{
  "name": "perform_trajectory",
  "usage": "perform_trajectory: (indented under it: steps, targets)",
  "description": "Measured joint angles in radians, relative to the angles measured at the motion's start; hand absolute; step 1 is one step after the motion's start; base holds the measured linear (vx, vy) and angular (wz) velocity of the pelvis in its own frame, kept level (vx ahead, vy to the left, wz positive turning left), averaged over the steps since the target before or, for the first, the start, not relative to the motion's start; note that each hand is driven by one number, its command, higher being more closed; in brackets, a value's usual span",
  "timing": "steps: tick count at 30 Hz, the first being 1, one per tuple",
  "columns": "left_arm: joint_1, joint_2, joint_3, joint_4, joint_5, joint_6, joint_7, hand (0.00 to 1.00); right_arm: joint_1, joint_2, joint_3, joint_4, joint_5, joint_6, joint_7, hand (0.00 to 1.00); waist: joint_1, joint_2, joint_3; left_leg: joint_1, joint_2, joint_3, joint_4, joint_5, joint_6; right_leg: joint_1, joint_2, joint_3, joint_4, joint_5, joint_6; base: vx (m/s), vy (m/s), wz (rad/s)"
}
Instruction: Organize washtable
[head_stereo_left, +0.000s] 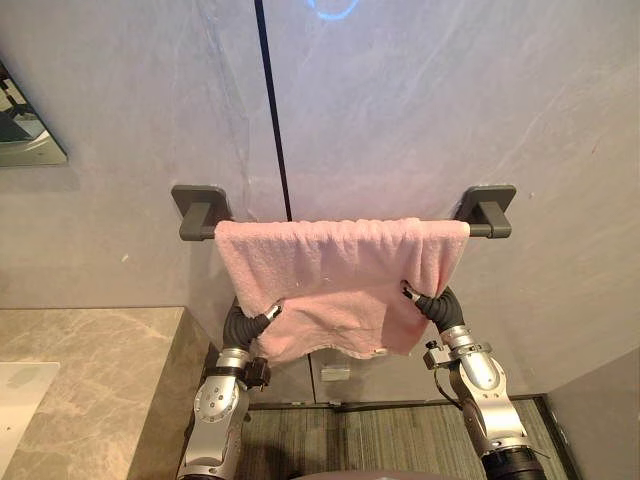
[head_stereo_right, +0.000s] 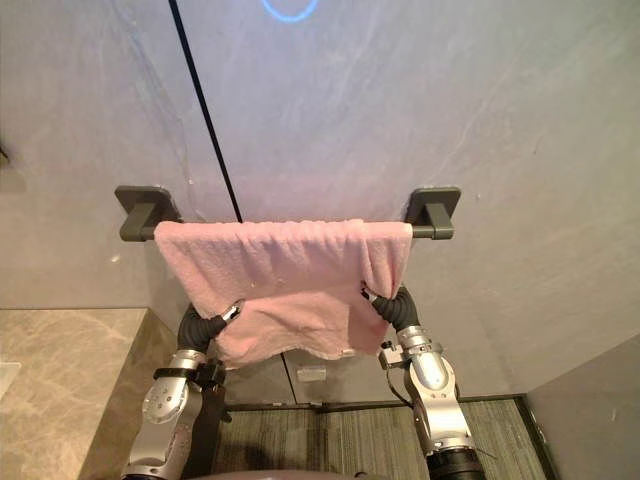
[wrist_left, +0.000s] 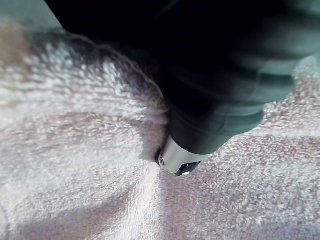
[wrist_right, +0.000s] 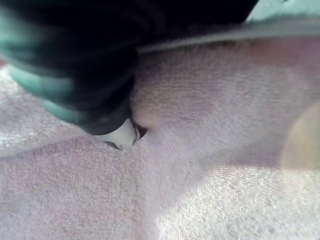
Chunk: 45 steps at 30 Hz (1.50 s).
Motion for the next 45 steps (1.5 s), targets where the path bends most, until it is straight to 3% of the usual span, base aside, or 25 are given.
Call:
perform_trajectory:
  steps: [11, 20, 23, 35, 40, 45]
  targets:
    - [0.079, -0.007, 0.062, 0.028, 0.027, 0.044, 0.093, 0.0, 0.045, 0.027, -0.072, 0.017, -0.021, 0.017, -0.056, 0.0, 0.005, -0.027, 0.009, -0.004, 0.001, 0.002, 0.0, -0.005, -0.005, -0.001, -0.002, 0.003, -0.005, 0.002, 0.003, 0.0, 0.0, 0.0]
    - [0.152, -0.074, 0.066, -0.099, 0.021, 0.048, 0.094, 0.0, 0.158, 0.089, -0.093, 0.003, -0.021, 0.069, -0.096, 0.0, 0.015, -0.012, 0.026, -0.002, 0.001, 0.002, 0.0, -0.006, 0.0, 0.009, -0.002, 0.002, -0.008, -0.002, 0.003, 0.0, 0.0, 0.0]
    - [0.17, -0.089, 0.066, -0.13, 0.015, 0.048, 0.094, 0.0, 0.214, 0.102, -0.097, -0.052, -0.021, 0.078, -0.102, 0.0, 0.016, -0.004, 0.031, 0.0, 0.002, 0.002, 0.001, -0.006, 0.0, 0.011, -0.002, 0.001, -0.008, -0.002, 0.002, 0.0, 0.0, 0.0]
    - [0.295, -0.099, 0.107, -0.343, -0.028, 0.048, 0.127, 0.0, 0.347, 0.154, -0.21, -0.235, 0.003, 0.094, -0.175, 0.0, 0.03, -0.014, 0.033, 0.014, 0.014, 0.026, 0.075, -0.072, -0.004, 0.042, -0.009, 0.008, 0.018, -0.036, -0.001, 0.01, -0.005, -0.03]
    - [0.295, -0.099, 0.161, -0.491, -0.042, 0.042, 0.148, 0.0, 0.353, 0.155, -0.273, -0.372, 0.005, 0.095, -0.203, 0.0, 0.028, -0.012, 0.032, 0.013, 0.018, 0.03, 0.109, -0.098, -0.006, 0.051, -0.008, 0.011, 0.028, -0.048, -0.003, 0.0, -0.009, -0.02]
    - [0.266, -0.098, 0.237, -0.648, -0.06, 0.003, 0.16, 0.0, 0.264, 0.152, -0.39, -0.517, 0.047, 0.071, -0.221, 0.0, 0.024, -0.003, 0.021, 0.02, 0.017, 0.03, 0.112, -0.1, -0.006, 0.057, -0.007, 0.014, 0.029, -0.05, -0.002, 0.0, 0.0, 0.0]
